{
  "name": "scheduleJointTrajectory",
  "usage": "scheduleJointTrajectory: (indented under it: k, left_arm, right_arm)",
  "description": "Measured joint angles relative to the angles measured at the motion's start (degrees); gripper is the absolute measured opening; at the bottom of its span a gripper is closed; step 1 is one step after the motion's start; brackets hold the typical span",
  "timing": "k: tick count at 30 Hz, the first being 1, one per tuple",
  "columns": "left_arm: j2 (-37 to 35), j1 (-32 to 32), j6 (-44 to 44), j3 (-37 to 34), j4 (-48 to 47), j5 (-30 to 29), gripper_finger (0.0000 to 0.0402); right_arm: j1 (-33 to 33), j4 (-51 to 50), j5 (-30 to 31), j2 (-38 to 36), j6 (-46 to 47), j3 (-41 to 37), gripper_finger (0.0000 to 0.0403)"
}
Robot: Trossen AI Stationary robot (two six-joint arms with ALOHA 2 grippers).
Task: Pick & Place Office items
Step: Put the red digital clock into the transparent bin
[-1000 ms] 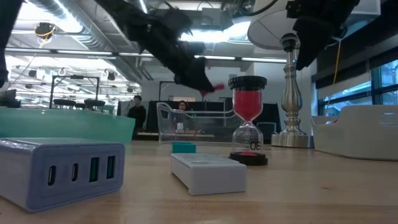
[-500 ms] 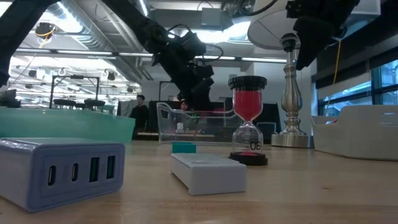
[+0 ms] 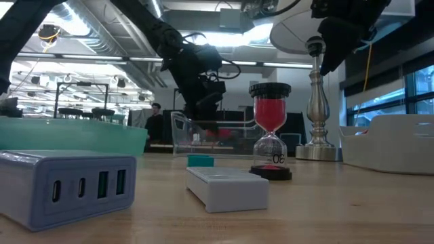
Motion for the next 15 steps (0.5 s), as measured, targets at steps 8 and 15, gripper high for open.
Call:
scheduleJointTrajectory:
  k: [8, 15]
  left_arm:
    - [0.00, 0.00, -0.04, 0.00, -0.25, 0.01, 0.0155]
    - [0.00, -0.07, 0.06, -0.02, -3.80, 0.92, 0.0155]
  right_arm:
    - [0.00, 0.39, 0.00, 0.00, 0.03, -0.01, 0.0274]
    - [0.00, 0.57, 0.00, 0.00, 0.13, -0.01, 0.0274]
